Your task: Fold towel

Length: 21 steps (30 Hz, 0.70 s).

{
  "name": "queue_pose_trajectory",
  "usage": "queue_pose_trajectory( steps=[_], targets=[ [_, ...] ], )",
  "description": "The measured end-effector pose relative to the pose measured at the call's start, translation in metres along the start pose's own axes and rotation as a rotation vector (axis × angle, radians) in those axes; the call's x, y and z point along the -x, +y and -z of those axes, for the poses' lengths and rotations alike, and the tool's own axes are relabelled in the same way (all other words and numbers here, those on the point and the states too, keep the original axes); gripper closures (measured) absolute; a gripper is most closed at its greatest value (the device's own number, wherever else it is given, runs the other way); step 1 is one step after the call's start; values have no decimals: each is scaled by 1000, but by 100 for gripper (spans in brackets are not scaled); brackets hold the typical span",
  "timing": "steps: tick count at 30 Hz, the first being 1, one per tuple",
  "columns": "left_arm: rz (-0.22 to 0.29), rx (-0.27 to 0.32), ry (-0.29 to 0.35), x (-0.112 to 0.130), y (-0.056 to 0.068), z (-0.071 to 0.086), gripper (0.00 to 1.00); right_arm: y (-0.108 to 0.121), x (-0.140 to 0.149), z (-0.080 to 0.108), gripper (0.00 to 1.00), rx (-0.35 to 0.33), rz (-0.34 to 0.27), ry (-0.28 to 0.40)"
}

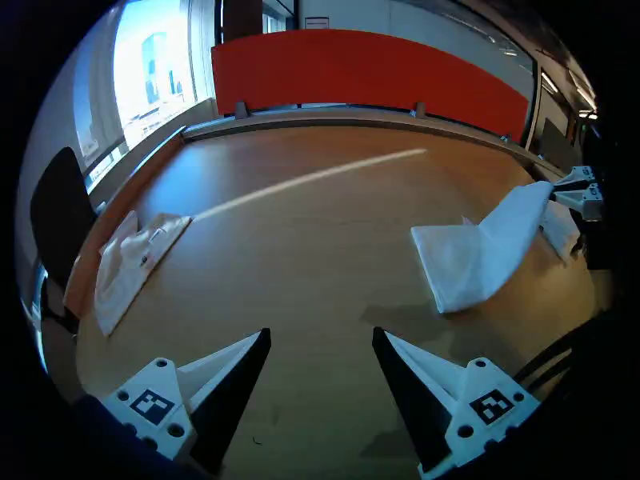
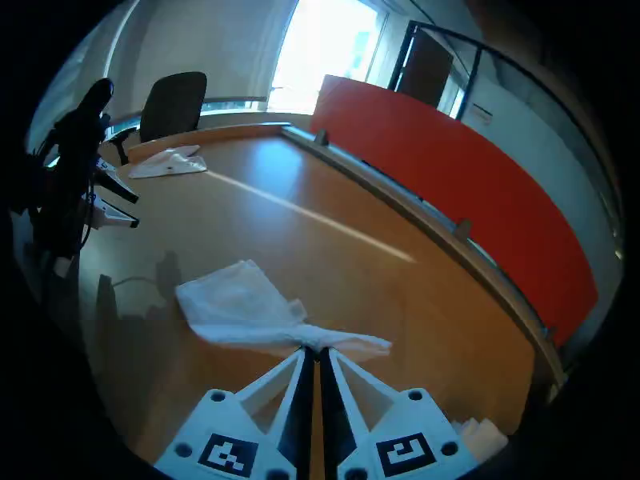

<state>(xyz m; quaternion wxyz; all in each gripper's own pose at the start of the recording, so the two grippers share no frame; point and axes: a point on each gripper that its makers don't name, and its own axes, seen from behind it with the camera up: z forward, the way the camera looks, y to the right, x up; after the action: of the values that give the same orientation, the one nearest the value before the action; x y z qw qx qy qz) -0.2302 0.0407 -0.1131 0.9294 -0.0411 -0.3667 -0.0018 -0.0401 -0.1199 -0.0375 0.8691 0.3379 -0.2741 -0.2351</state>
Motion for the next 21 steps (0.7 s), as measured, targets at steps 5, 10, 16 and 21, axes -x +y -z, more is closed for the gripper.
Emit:
queue_pose_trajectory(
  steps=[5, 10, 16, 21],
  targets=[
    [0, 0, 2, -1, 1, 0, 6, -3, -2, -3, 96, -11, 8, 0],
    [3, -2, 7, -3, 0, 2, 6, -11, -10, -9, 96, -32, 22, 7],
    [7, -4, 12, -4, -2, 4, 6, -25, -21, -21, 96, -66, 43, 15],
    [14, -4, 18, -5, -4, 7, 6, -42, -29, -34, 96, -105, 59, 18]
  ],
)
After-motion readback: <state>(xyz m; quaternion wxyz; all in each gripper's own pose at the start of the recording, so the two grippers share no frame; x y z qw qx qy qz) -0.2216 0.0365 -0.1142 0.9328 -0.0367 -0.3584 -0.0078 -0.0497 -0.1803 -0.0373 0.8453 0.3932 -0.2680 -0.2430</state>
